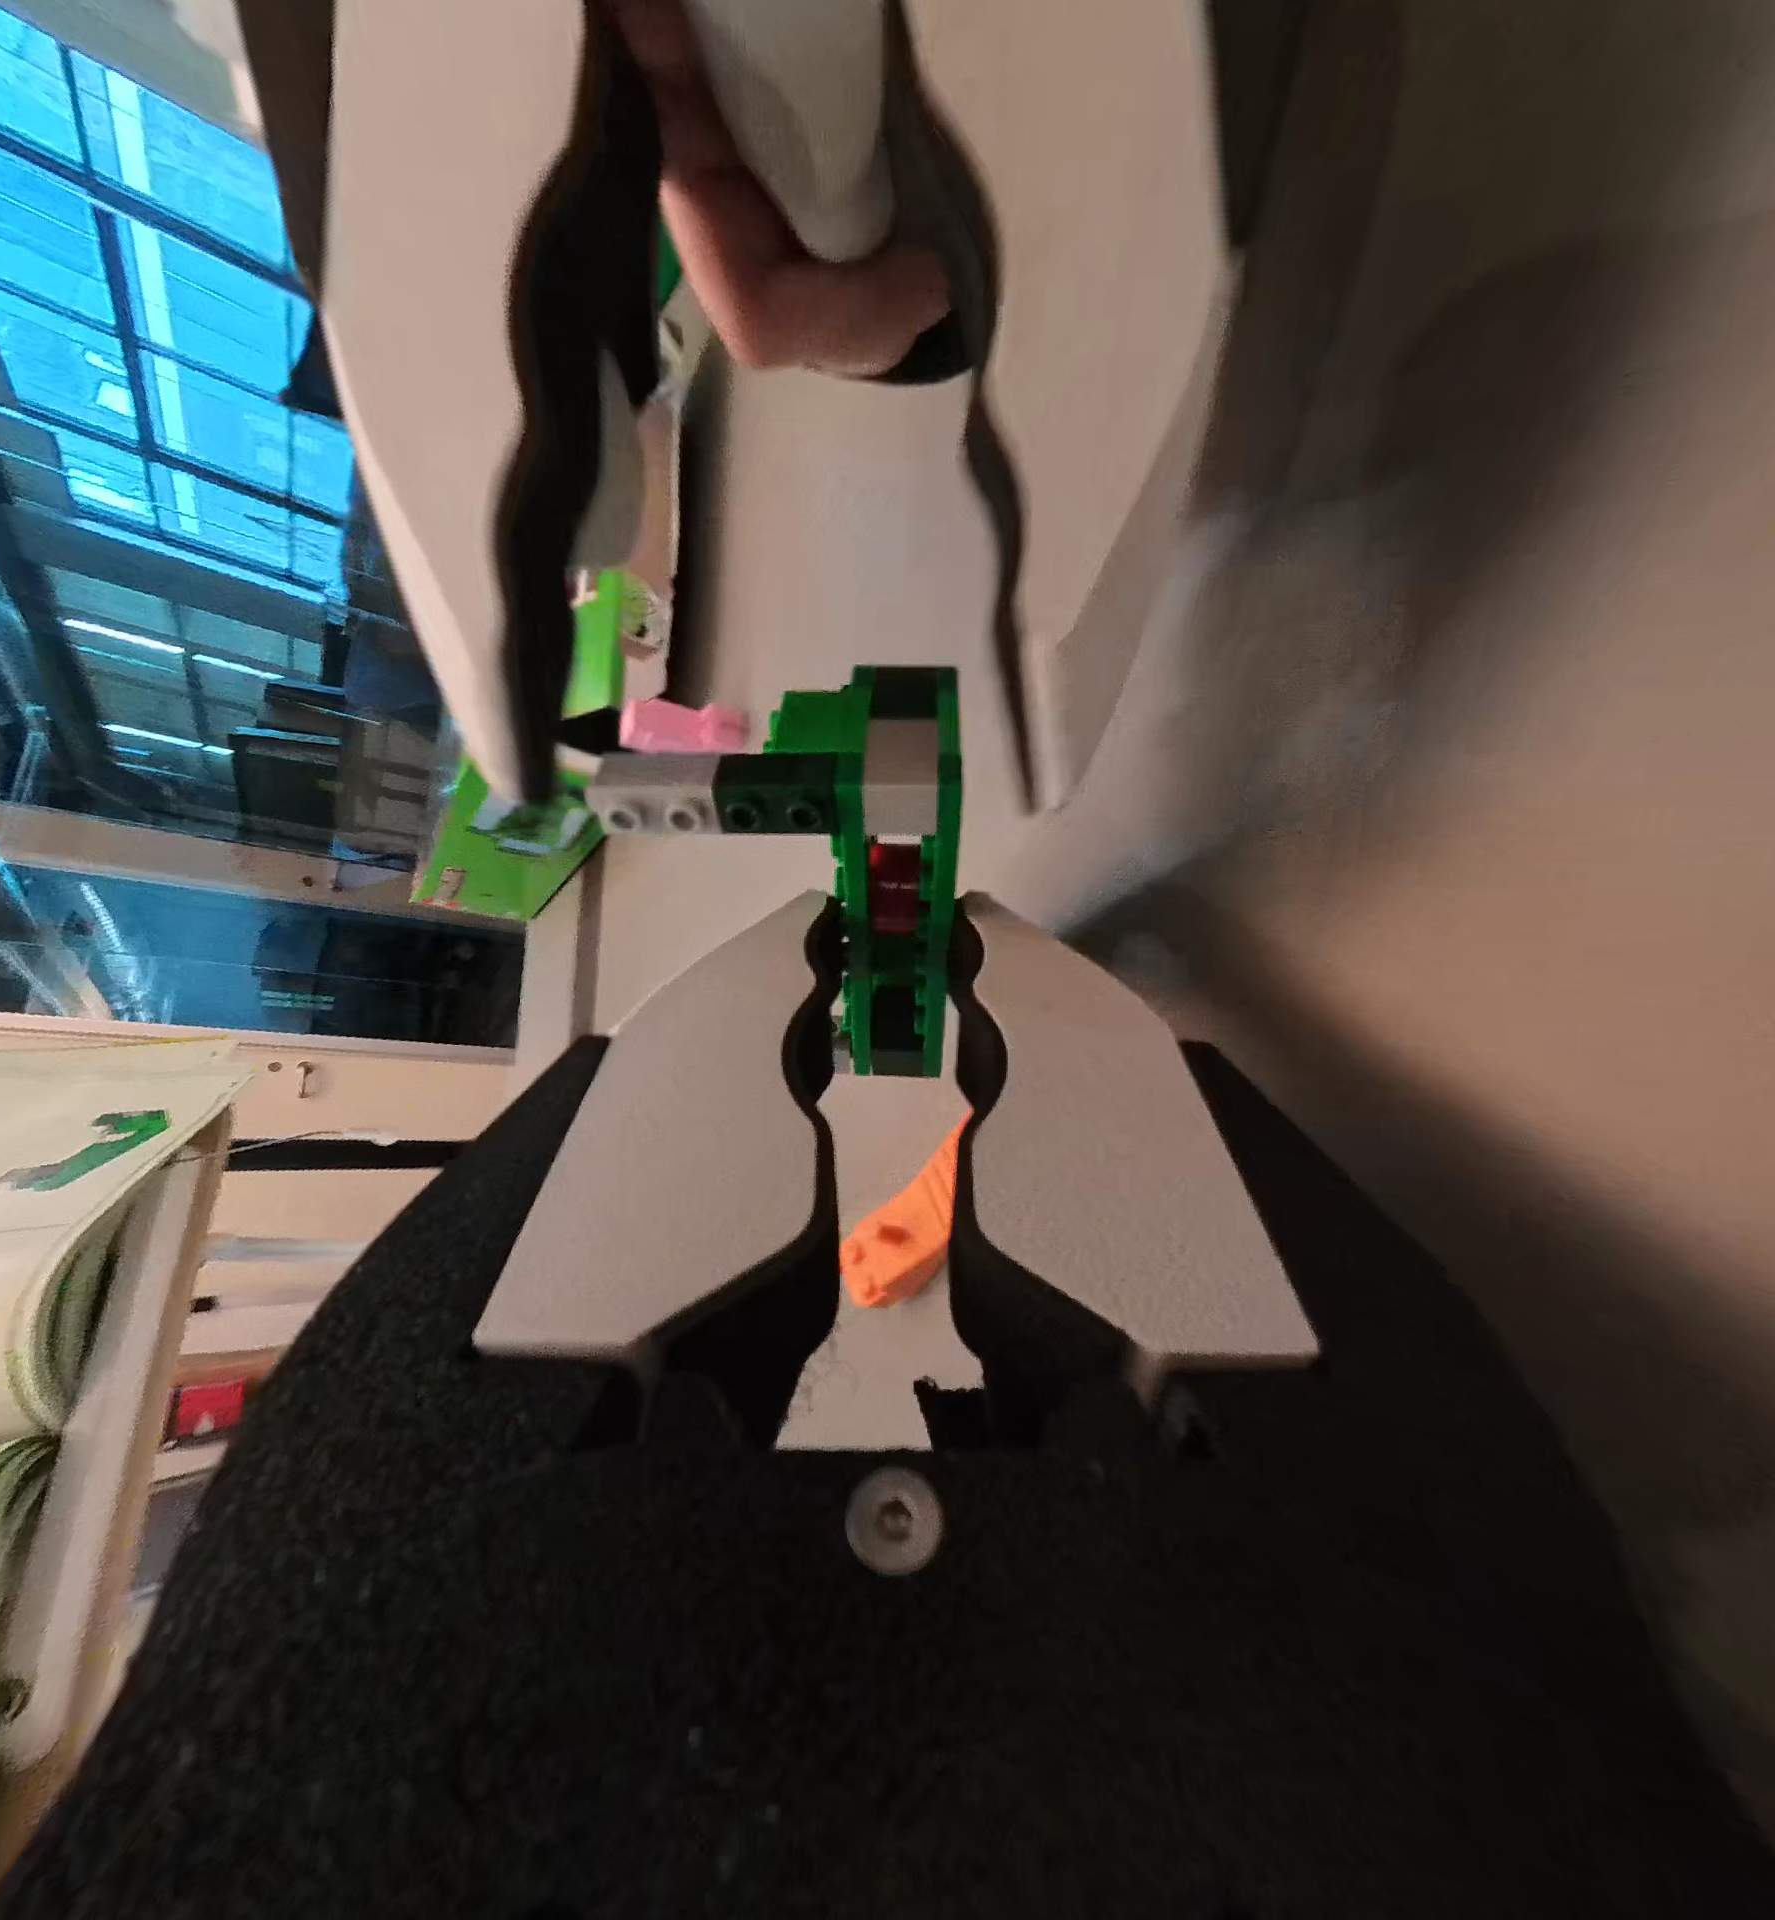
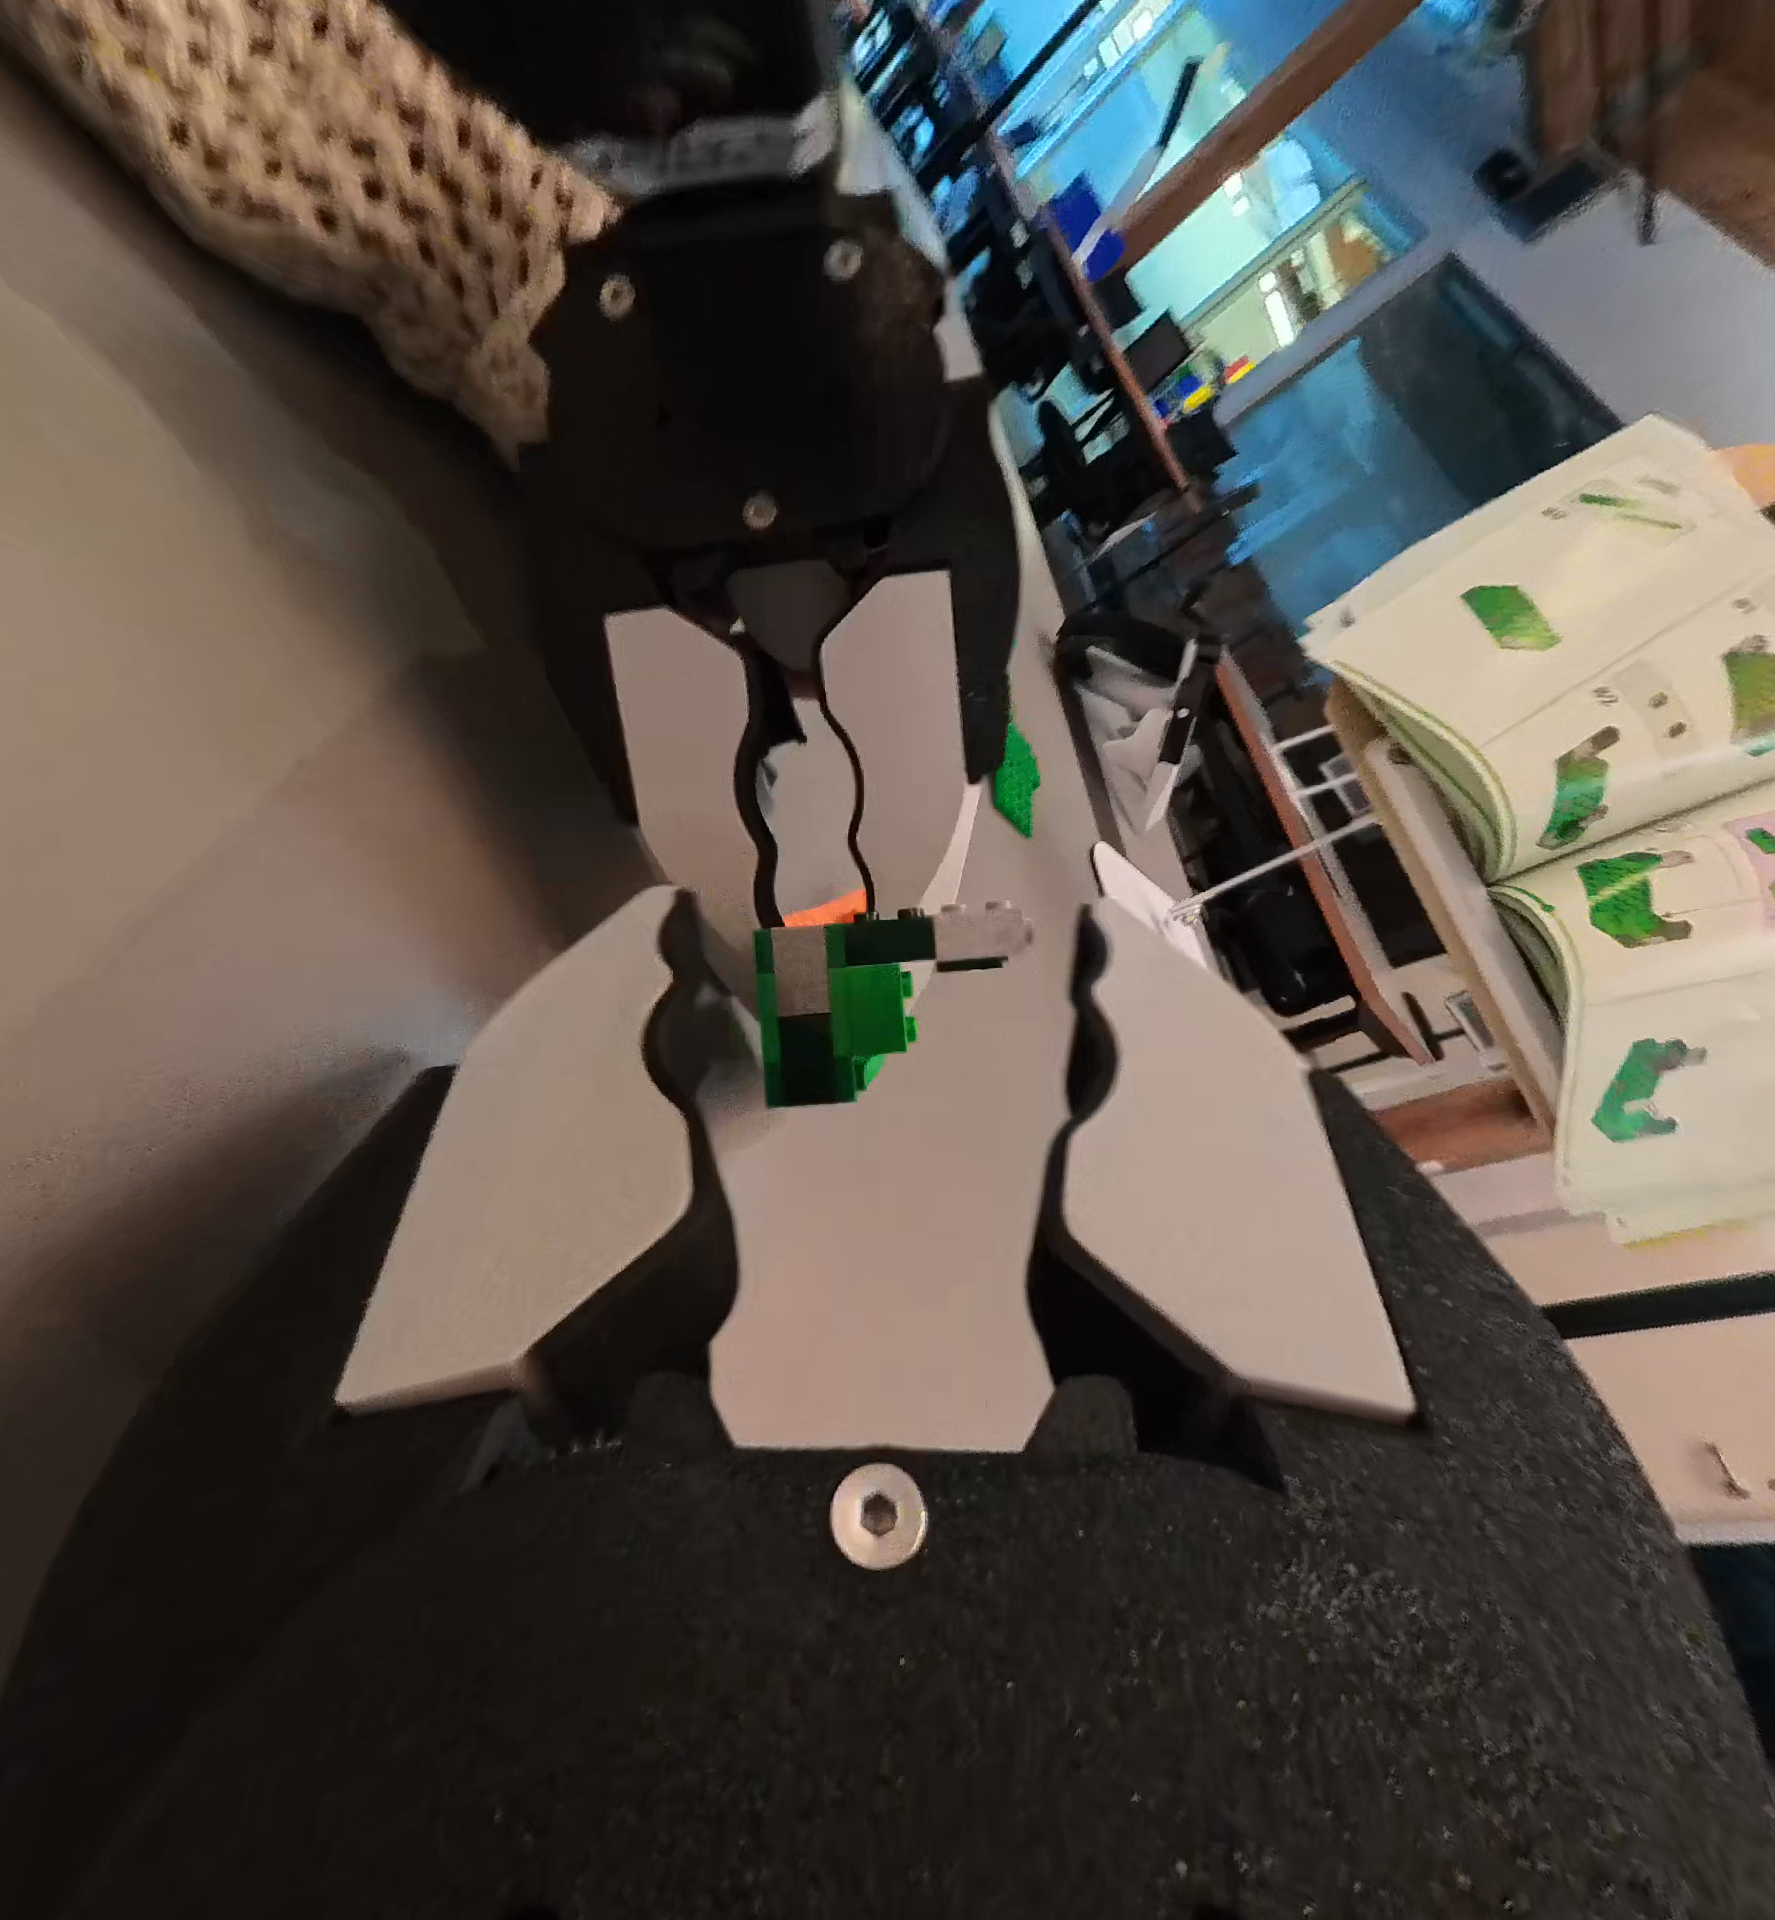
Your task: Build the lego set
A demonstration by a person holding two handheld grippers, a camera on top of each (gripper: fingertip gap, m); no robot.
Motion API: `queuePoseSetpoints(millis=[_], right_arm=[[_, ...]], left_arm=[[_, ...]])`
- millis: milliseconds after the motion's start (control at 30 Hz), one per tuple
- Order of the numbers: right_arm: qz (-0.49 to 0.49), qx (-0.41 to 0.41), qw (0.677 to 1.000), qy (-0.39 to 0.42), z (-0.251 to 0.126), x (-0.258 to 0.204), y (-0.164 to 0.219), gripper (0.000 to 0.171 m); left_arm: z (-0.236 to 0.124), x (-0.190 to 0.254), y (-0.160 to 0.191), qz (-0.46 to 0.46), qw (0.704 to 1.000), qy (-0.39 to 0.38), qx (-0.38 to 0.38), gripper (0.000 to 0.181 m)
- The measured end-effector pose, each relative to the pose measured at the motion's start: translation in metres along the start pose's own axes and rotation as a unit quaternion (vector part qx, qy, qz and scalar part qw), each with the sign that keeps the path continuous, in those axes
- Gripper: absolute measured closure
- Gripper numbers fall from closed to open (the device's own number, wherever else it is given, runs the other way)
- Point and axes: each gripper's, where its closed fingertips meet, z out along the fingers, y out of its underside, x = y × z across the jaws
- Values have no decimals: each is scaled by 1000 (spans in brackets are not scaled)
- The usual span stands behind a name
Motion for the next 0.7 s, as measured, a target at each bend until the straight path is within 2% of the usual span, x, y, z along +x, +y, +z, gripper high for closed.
queuePoseSetpoints(millis=[33, 67, 133, 200, 333, 467, 533, 633, 700], right_arm=[[11, 13, 1000, 16, -3, 5, -4, 92], [14, 34, 999, 35, -8, 10, -9, 90], [17, 72, 995, 70, -19, 19, -13, 96], [46, 69, 994, 69, -20, 20, -5, 100], [129, 73, 989, -3, -3, 8, -4, 100], [157, 42, 985, -60, 19, -5, -7, 109], [176, 7, 980, -96, 40, -12, -10, 125], [199, -33, 963, -181, 80, -29, -25, 131], [193, -47, 952, -233, 109, -41, -39, 133]], left_arm=[[-2, -4, 1, -1, 1000, -10, 1, 163], [-5, -8, 2, -5, 1000, -22, 5, 162], [-14, -18, 4, -5, 998, -56, 11, 163], [-25, -28, 3, -1, 996, -88, 20, 163], [-65, -36, 10, 11, 991, -131, 10, 163], [-140, -34, 44, 16, 981, -181, -65, 163], [-180, -21, 68, 19, 974, -192, -117, 163], [-224, 3, 96, 14, 964, -196, -179, 162], [-241, 16, 104, 0, 960, -200, -193, 162]])
